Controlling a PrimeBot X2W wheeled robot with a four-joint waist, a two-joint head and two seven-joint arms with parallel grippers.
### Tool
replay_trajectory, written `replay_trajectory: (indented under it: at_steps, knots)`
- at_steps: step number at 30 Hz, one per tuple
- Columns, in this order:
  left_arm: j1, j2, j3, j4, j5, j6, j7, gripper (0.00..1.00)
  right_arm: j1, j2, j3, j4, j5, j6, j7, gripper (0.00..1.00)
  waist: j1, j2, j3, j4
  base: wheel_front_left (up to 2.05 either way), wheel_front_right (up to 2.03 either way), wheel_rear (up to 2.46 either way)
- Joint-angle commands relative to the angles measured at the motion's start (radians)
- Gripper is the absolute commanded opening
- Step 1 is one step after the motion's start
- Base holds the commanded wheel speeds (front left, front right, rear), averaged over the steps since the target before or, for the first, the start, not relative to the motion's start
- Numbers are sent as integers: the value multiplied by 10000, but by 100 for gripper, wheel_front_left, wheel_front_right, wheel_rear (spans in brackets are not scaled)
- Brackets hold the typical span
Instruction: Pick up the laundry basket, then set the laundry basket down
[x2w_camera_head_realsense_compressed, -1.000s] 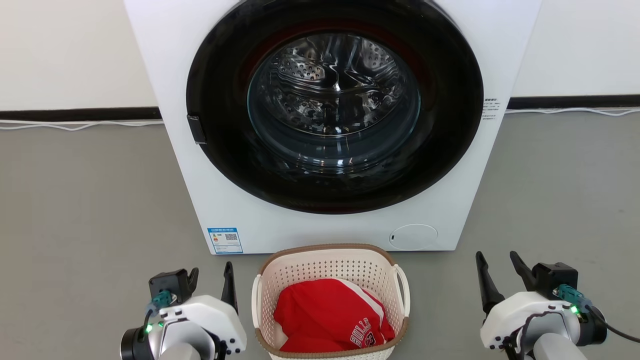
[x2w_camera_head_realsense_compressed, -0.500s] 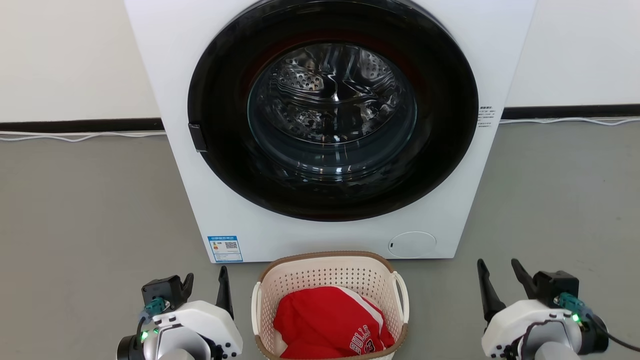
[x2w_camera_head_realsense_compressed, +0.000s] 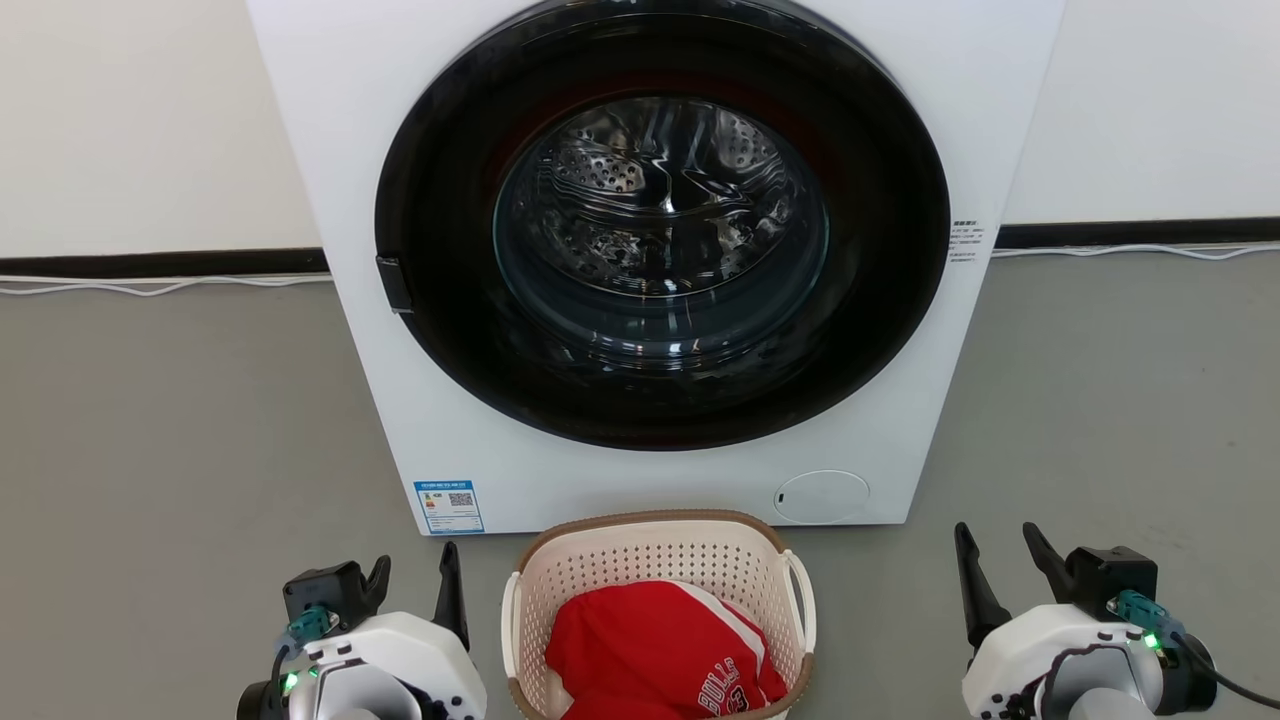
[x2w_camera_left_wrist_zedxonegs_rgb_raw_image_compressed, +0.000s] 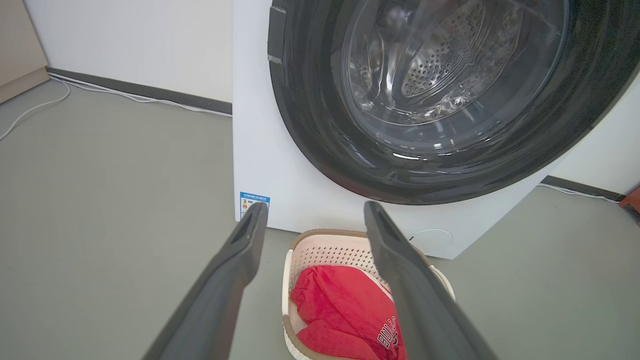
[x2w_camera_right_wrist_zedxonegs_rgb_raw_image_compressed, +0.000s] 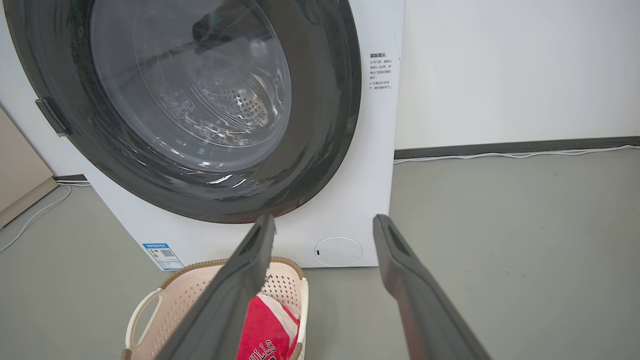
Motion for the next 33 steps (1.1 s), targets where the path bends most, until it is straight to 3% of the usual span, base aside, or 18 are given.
replay_trajectory:
  at_steps: [1, 6, 7, 13, 17, 22, 33]
  knots:
    - [-182, 122, 250, -297, -30, 47, -105, 100, -124, 9, 220, -288, -119, 48, -111, 100, 1, -1, -3, -9, 0, 0, 0]
    - [-150, 121, 336, -508, -43, 78, -105, 100, -114, 21, 221, -286, -102, 48, -111, 100, 1, -1, 4, -31, 0, 0, 0]
    - [18, -6, 38, -214, -11, -2, 5, 0, 14, 10, -3, 35, 9, 0, 3, 0, 1, -1, 3, -31, 0, 0, 0]
    - [443, -58, 112, 95, -236, -40, 154, 0, 380, 105, -74, 339, 277, -1, 167, 0, 2, -1, 16, -28, 0, 0, 0]
    - [477, -52, 202, -76, -625, -101, 279, 0, 407, 103, -107, 162, 780, 1, 324, 0, 23, -1, 37, -23, 0, 0, 0]
    - [538, -45, 288, -298, -1112, -178, 405, 0, 495, 102, -64, -107, 1424, 3, 432, 0, 2, -1, 98, -18, 0, 0, 0]
    - [635, -29, 504, -764, -2173, -347, 704, 0, 632, 98, -23, -662, 2800, 7, 698, 0, 1, -1, 200, -4, 0, 0, 0]
